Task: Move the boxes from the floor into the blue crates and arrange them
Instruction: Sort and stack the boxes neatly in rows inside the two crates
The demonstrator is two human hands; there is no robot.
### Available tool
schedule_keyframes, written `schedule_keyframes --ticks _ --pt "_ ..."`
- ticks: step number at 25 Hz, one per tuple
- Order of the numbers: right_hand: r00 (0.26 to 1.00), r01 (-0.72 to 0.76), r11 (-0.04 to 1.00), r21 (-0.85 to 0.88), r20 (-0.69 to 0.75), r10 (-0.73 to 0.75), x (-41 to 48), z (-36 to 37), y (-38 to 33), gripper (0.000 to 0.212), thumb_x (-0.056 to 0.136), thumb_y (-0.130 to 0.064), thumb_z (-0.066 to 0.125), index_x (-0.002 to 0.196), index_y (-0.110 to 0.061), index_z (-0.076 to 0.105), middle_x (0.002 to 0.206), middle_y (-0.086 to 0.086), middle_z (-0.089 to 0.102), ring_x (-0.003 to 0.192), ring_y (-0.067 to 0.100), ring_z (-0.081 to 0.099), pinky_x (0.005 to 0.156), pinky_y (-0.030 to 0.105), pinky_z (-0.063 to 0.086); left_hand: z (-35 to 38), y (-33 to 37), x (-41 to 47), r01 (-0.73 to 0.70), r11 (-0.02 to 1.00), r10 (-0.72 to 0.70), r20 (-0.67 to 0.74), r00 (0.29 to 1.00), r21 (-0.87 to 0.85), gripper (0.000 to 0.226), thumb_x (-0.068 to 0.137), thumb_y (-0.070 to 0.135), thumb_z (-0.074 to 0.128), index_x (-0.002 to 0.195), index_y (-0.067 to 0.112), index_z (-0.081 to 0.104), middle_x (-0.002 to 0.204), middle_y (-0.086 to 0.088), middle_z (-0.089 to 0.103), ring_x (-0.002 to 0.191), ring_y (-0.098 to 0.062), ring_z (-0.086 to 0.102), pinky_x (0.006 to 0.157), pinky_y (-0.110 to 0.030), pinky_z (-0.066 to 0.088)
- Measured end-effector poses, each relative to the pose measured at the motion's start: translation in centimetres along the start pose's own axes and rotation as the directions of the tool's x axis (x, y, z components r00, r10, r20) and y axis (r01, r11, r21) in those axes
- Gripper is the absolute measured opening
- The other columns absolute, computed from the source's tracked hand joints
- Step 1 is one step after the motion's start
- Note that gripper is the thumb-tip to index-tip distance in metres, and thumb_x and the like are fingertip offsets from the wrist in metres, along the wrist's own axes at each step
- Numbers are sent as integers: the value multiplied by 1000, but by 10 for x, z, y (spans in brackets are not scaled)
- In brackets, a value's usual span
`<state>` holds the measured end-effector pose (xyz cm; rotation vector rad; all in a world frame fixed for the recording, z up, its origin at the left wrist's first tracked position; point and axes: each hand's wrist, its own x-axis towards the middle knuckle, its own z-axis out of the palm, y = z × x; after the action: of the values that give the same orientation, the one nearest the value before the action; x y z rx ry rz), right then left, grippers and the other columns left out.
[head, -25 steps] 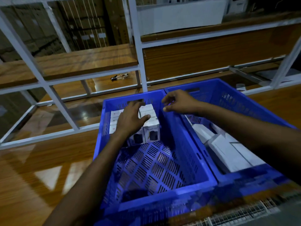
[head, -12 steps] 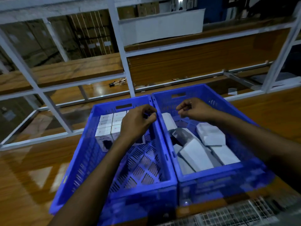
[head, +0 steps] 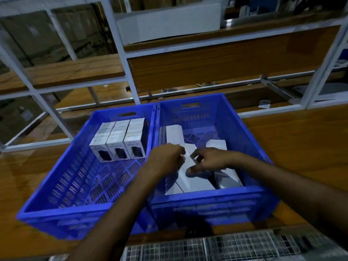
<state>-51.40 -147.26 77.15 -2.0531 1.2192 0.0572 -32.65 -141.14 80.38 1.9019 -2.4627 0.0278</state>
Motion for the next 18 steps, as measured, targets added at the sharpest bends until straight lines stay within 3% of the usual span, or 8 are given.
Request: schedule_keyframes --ticks 3,6,8,12,15,17,18 --pt "1000 -7 1000 -16 11 7 2 4 1 71 75 -54 82 132 -23 53 114 -5 65 100 14 63 87 32 55 7 6 -3 13 995 -35 219 975 101 22 97 21 55 114 14 66 110 -9 68 100 -32 65 79 -39 53" --pt "999 37 998 48 34 -39 3 -4 3 55 72 -52 86 104 -11 69 86 -6 68 78 12 62 66 29 48 5 3 -2 -18 997 5 184 983 70 24 99 21 52 118 16 66 110 -8 68 101 -30 65 80 -39 54" --pt "997 73 988 136 -33 -70 0 -15 4 49 68 -53 87 94 -15 72 78 -5 68 73 14 62 66 32 47 -5 -5 2 -40 999 38 96 995 15 29 100 32 52 125 22 63 114 -5 70 104 -28 65 82 -38 54" --pt "977 105 900 423 -214 -14 -2 -50 0 48 76 -45 82 108 -14 65 104 7 71 96 27 68 84 46 57 -28 -21 23 -14 994 -4 -162 987 -108 35 97 48 56 123 25 63 96 1 71 89 -23 67 70 -34 54" --pt "939 171 740 651 -336 79 3 -72 -9 29 91 -31 71 108 -14 55 106 6 68 95 23 66 76 38 54 -31 -28 46 11 971 -95 -342 935 -239 41 97 48 59 131 25 57 84 1 70 80 -21 68 65 -35 55" --pt "900 261 714 650 -431 63 6 -80 -10 38 91 -32 73 120 -17 54 117 3 68 105 21 66 82 38 55 -26 -26 56 2 896 -166 -331 929 -444 47 96 56 57 134 28 53 86 2 76 77 -16 73 69 -41 61" --pt "874 312 720 620 -484 38 8 -81 -10 44 87 -33 76 123 -21 54 120 -1 67 109 19 66 87 38 56 -25 -25 60 8 796 -208 -261 943 -605 52 95 61 56 135 29 52 91 1 77 77 -13 74 71 -43 63"
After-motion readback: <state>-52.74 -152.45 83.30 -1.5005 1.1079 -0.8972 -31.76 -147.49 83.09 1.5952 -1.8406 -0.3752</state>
